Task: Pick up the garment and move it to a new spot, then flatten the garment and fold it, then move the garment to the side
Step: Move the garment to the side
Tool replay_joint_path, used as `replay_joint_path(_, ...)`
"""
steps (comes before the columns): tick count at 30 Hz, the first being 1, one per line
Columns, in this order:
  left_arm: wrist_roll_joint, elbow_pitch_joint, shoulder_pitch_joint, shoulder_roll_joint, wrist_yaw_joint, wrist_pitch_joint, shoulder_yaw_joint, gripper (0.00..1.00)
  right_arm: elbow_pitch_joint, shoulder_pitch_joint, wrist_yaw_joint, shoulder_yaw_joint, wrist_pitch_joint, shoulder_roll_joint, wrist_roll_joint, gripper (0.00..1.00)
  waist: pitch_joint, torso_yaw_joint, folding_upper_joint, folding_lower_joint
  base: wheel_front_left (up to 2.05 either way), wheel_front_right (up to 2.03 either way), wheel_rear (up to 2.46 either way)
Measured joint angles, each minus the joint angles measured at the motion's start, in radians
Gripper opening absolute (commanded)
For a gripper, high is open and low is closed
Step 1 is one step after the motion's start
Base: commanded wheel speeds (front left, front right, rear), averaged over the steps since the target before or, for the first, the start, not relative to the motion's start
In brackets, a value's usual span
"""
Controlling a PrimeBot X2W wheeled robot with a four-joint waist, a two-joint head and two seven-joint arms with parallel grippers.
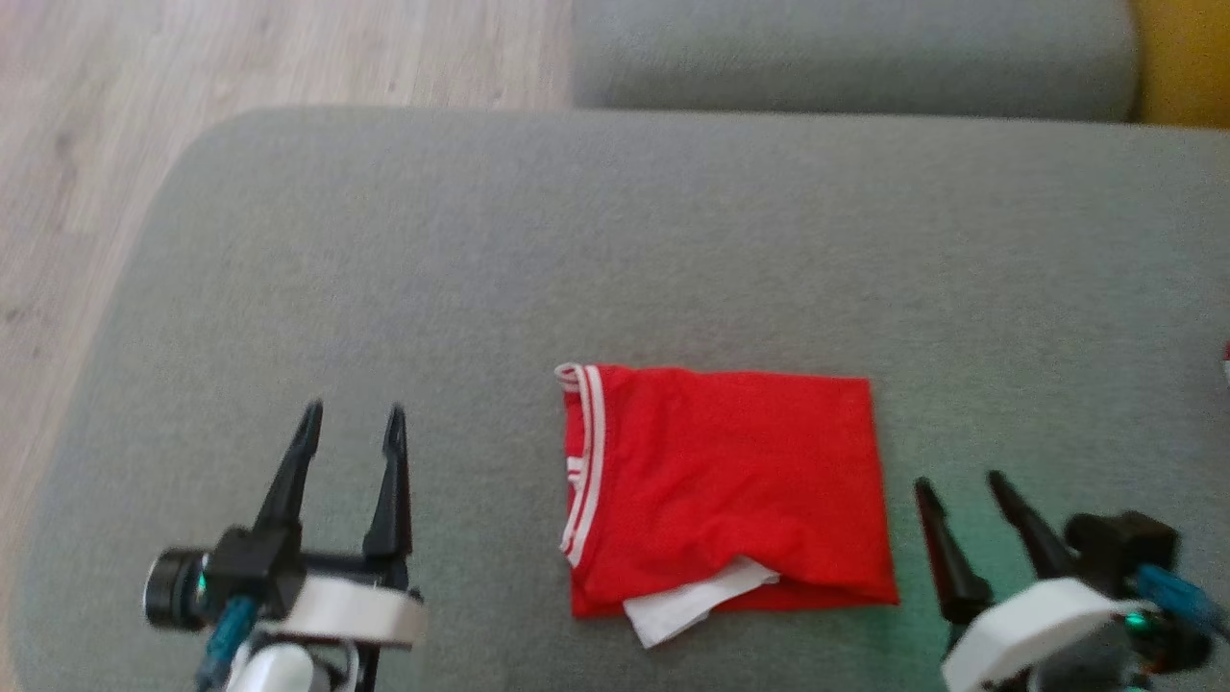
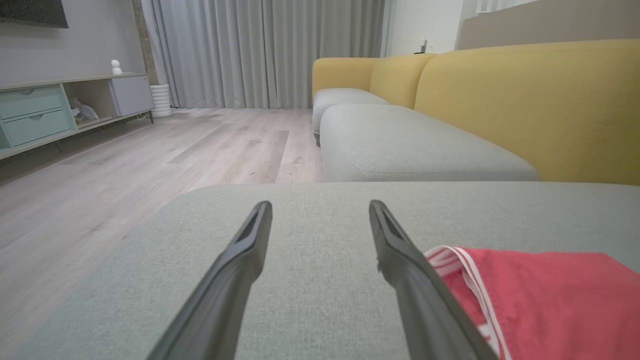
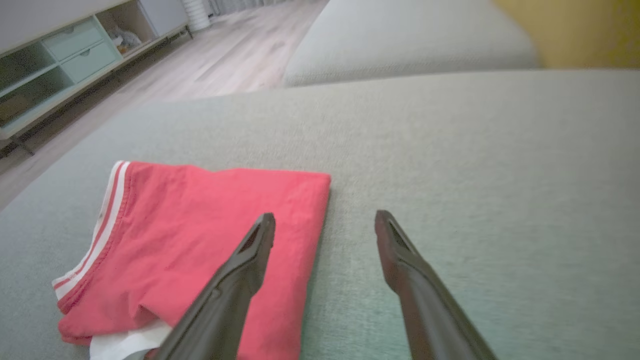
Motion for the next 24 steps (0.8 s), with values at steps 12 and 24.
replay_joint_path(12, 0.016, 0.020, -0.101, -0.052, -0.015, -0.040, -0.014, 1.00, 0.400, -0.204, 0.000, 0.064, 0.011, -0.035, 0.102, 1.00, 0.113, 0.114, 0.0000, 0.0000, 0.00, 0.00, 0.00)
replay_joint_path(24, 0.027, 0.030, -0.113, -0.069, -0.026, -0.047, 0.009, 1.00, 0.332, -0.246, 0.000, 0.100, 0.061, -0.131, 0.084, 0.00, 0.138, 0.073, 0.0000, -0.0001, 0.00, 0.00, 0.00)
